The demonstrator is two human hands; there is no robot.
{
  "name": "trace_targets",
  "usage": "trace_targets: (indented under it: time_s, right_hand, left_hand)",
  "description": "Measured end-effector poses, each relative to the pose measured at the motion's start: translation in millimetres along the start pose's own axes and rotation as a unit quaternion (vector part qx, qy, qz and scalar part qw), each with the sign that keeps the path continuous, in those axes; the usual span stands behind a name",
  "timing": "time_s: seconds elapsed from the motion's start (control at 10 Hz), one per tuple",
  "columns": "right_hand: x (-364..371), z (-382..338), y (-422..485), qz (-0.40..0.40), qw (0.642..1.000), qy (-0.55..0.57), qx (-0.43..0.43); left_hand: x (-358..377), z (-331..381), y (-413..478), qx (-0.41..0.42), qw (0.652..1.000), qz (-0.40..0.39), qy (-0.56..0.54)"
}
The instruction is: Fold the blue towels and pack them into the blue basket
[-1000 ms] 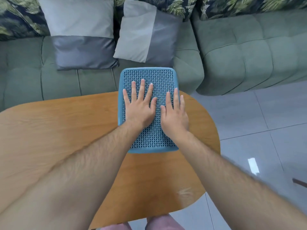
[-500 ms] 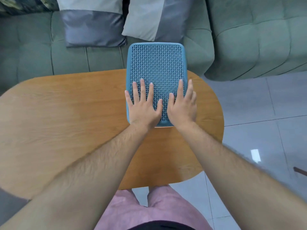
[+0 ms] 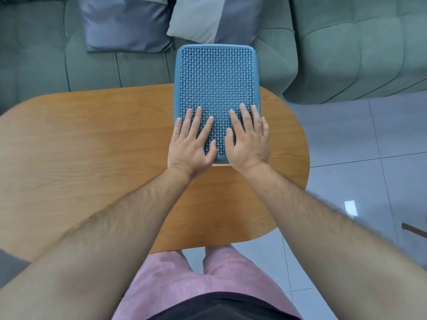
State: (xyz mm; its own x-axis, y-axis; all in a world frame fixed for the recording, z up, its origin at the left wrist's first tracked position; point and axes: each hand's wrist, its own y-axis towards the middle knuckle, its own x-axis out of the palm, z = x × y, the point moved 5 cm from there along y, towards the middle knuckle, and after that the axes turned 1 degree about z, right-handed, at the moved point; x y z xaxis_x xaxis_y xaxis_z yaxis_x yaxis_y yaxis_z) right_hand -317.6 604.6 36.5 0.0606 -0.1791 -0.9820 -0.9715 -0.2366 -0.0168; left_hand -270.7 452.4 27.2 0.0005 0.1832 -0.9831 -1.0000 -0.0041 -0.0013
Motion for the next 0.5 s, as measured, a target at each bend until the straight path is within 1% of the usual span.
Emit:
trace_targets:
  time_s: [0.2,0.3,0.4,0.5]
  right_hand:
    - [6.2,-1.8,6.3,-0.096,0.994,-0.043,-0.002]
    - [-2.3,-3.3,1.2,-0.101,0.994,-0.03,0.016]
    - [-12.7,-8.0,3.8,-0.089,0.995,-0.017,0.028]
    - [-34.3,-28.3,3.6,-0.011,1.0,0.016,0.0]
  left_hand:
    - [-1.4,-1.1,1.8,-0.006,0.997,-0.082,0.005]
    - [-13.6,-0.3,0.4,-0.014,0.989,-0.142,-0.033]
    - [-35.9,-4.2,15.3,-0.016,0.985,-0.156,-0.07]
    - [-64.5,-11.4,23.1,-0.031,0.991,-0.109,-0.07]
